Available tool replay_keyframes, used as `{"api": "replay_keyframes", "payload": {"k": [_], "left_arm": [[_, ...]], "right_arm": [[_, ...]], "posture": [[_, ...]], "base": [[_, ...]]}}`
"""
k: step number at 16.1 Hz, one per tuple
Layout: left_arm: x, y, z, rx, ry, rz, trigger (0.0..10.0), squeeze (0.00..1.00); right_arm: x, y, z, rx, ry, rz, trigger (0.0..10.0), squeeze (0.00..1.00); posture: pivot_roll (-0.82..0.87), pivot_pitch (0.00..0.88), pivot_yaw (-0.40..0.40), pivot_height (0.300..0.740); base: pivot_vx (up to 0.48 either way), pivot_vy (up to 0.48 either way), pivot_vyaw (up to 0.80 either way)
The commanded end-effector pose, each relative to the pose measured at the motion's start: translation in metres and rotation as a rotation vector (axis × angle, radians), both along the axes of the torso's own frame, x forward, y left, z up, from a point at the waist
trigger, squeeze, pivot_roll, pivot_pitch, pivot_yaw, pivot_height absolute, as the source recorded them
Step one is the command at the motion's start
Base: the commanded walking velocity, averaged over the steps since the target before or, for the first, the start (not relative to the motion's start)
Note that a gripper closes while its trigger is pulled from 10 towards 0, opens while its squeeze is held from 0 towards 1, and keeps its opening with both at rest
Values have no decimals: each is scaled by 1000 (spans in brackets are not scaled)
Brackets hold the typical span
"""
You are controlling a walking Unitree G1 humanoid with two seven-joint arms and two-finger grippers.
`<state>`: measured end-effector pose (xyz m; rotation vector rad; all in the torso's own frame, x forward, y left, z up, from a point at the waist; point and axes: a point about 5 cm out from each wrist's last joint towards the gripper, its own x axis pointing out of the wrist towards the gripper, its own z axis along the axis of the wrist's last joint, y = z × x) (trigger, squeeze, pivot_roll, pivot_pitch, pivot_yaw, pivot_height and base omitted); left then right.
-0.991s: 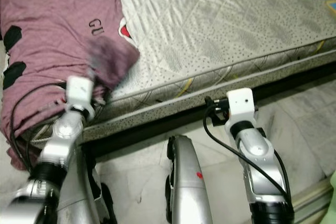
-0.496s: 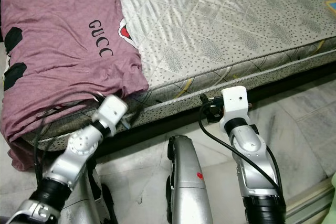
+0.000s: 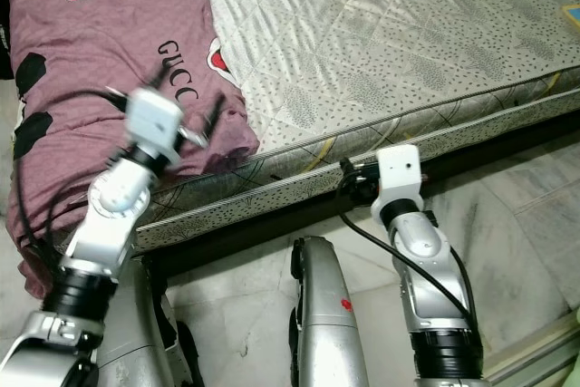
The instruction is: Clean up the room
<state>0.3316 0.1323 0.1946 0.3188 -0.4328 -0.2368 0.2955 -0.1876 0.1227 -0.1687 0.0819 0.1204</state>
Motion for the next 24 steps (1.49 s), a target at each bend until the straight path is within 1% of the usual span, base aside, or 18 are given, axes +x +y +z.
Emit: {"api": "replay_keyframes", "payload": {"k": [1,2,3,4,5,6,7,8,9,11,12,13,16,17,18,19,22,24], "left_arm": [[5,18,0,-56,17,107,10000,0],[7,24,-1,-68,27,151,10000,0],[15,47,-7,-98,87,292,10000,0],[18,57,-13,-113,130,357,10000,0],[28,87,-45,-193,369,515,10000,0],[29,95,-57,-233,459,549,10000,0],[32,98,-61,-250,495,552,10000,0],[33,100,-62,-252,503,554,10000,0],[38,99,-57,-278,487,518,10000,0],[45,94,-49,-298,467,476,10000,0],[48,92,-48,-303,475,463,10000,0],[51,85,-50,-291,494,426,10000,0],[54,54,-62,-231,577,286,10000,0],[54,35,-68,-166,605,206,10000,0],[53,20,-75,-130,641,150,10000,0],[50,11,-82,-116,675,115,10000,0],[40,-11,-102,-59,758,19,10000,0],[35,-20,-108,-32,775,-38,10000,0]], "right_arm": [[-1,-2,-2,-5,4,-16,10000,0],[-1,-2,-2,-4,3,-17,10000,0],[-1,-2,-2,-4,1,-21,10000,0],[-2,-3,-2,-5,0,-24,10000,0],[-3,-4,-2,-5,-3,-31,10000,0],[-3,-4,-2,-5,-4,-32,10000,0],[-3,-5,-2,-5,-5,-33,10000,0],[-4,-5,-2,-6,-5,-34,10000,0],[-5,-6,-1,-8,-7,-37,10000,0],[-11,-10,-1,-11,-2,-47,10000,0],[-14,-11,-2,-11,1,-49,10000,0],[-18,-14,-3,-13,6,-55,10000,0],[-31,-21,-6,-22,31,-73,10000,0],[-35,-22,-6,-25,36,-76,10000,0],[-37,-22,-6,-27,38,-76,10000,0],[-38,-22,-6,-28,40,-76,10000,0],[-39,-21,-5,-29,43,-79,10000,0],[-38,-20,-5,-27,45,-80,10000,0]], "posture": [[-189,155,-37,516],[-191,155,-36,516],[-196,156,-32,516],[-199,157,-30,516],[-208,161,-29,516],[-212,163,-28,516],[-217,165,-28,516],[-217,165,-28,516],[-235,171,-30,516],[-241,185,-31,516],[-247,199,-29,516],[-254,212,-27,516],[-272,236,-24,516],[-281,248,-21,516],[-282,248,-21,516],[-283,249,-20,516],[-285,250,-15,516],[-277,247,-10,516]], "base": [[0,0,0],[0,0,0],[0,0,0],[0,0,0],[0,0,0],[0,0,0],[0,0,0],[0,0,0],[0,0,0],[0,0,0],[0,0,0],[0,0,0],[0,0,0],[0,0,0],[0,0,0],[0,0,0],[0,0,0],[0,0,0]]}}
